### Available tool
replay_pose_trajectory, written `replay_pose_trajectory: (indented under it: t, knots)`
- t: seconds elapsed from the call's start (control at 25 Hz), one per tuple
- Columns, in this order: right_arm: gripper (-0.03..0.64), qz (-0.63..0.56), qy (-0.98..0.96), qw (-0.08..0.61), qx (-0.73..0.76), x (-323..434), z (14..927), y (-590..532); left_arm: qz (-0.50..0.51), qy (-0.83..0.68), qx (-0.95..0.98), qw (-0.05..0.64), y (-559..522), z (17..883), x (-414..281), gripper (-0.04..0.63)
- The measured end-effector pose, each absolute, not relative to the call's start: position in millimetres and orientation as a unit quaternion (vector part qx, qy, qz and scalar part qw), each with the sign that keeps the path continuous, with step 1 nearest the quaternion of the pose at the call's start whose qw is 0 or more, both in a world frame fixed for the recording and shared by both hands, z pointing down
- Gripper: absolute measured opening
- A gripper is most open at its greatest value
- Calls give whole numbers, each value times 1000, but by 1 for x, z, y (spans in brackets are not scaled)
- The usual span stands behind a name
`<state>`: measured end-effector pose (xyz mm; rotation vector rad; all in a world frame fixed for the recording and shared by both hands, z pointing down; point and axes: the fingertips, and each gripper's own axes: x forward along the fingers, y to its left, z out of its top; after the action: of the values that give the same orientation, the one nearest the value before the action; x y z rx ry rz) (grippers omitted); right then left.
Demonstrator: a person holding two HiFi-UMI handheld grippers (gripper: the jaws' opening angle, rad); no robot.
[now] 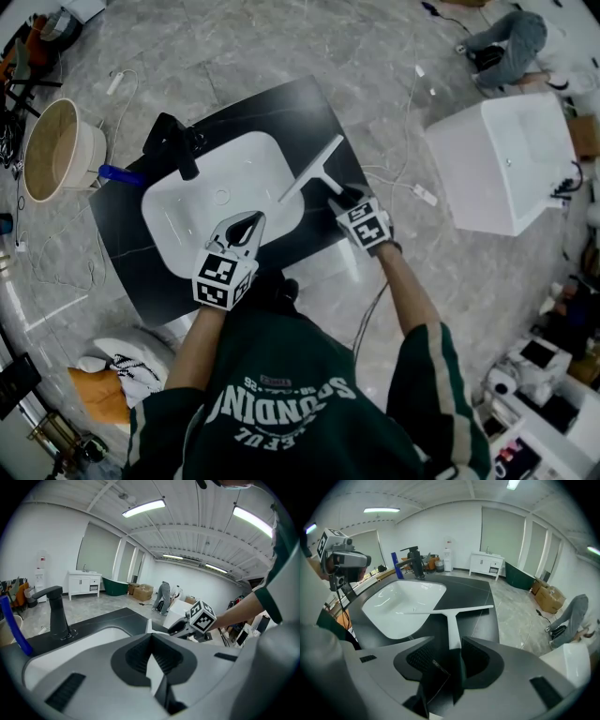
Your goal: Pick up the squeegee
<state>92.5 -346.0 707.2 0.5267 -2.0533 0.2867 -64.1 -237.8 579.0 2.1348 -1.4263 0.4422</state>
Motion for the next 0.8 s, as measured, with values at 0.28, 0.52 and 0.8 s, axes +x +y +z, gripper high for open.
replay_pose_trajectory:
  t: [0.28, 0.52, 0.8]
  knots:
    - [152, 136, -828, 507, 197, 91, 725, -356, 163, -536, 782, 273, -237, 586, -77, 2]
    - [152, 160, -819, 532, 143, 84, 738, -348, 164, -544, 774, 278, -234, 589, -87, 2]
    - [112, 161, -808, 554, 121, 88, 742, -351, 163, -549, 769, 283, -230, 593, -94, 2]
